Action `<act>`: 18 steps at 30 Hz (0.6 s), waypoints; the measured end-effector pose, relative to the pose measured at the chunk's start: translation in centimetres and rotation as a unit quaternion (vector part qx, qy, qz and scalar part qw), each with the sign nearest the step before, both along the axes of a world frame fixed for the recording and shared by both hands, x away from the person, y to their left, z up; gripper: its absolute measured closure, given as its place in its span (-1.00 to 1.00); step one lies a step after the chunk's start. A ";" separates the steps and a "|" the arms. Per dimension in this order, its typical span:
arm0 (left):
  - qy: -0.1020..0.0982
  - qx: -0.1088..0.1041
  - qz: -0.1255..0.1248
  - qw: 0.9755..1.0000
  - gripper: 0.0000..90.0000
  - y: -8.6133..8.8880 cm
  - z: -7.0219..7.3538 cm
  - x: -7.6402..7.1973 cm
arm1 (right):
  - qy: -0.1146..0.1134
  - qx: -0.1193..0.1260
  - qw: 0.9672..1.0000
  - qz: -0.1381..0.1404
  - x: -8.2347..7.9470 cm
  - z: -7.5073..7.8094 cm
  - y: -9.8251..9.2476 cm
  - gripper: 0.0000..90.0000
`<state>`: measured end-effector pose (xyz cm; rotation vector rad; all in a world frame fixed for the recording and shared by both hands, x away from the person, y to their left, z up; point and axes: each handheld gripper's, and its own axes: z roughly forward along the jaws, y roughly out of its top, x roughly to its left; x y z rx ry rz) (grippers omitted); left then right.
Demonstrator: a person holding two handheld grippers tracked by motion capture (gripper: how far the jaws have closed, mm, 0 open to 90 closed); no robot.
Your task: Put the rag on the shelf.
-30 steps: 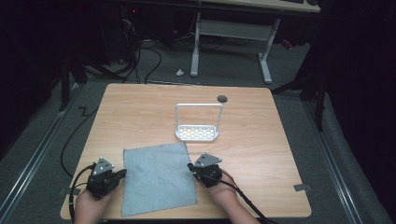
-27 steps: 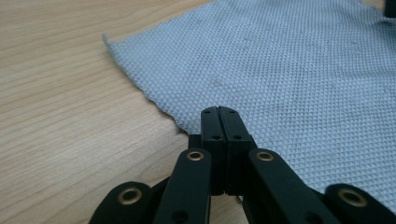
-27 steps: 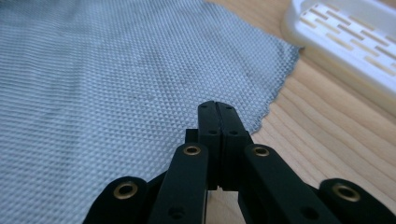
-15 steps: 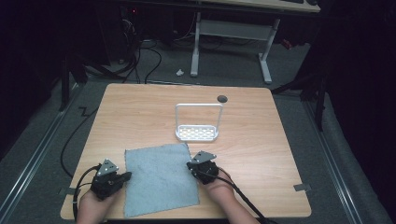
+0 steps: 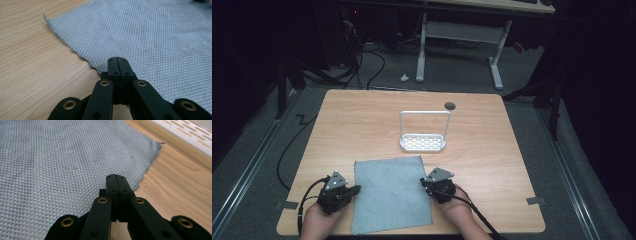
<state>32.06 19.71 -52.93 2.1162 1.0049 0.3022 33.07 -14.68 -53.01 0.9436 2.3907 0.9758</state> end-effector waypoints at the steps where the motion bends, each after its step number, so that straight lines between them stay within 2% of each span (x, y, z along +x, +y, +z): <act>1: 0.000 0.001 -0.003 1.000 0.99 -0.2 0.0 0.0 | -0.002 -0.001 1.000 0.000 -0.1 0.0 -0.3 1.00; 5: 0.000 -0.002 -0.010 1.000 0.99 -1.0 0.0 0.0 | -0.004 -0.002 1.000 -0.004 -0.4 0.0 -1.0 1.00; 10: 0.003 -0.006 -0.023 1.000 0.99 -3.2 0.0 0.2 | -0.001 -0.007 1.000 -0.015 -0.9 0.1 -3.0 1.00; 11: 0.003 -0.006 -0.023 1.000 1.00 -3.2 0.0 0.2 | -0.001 -0.007 1.000 -0.015 -0.9 0.1 -3.0 1.00; 14: -0.001 -0.004 -0.041 0.999 1.00 -5.3 0.0 0.5 | 0.002 -0.008 1.000 -0.029 -1.4 0.2 -4.9 1.00; 18: -0.002 -0.012 -0.051 0.999 1.00 -6.7 -0.1 0.5 | 0.004 0.002 0.999 -0.040 -1.9 0.1 -6.6 1.00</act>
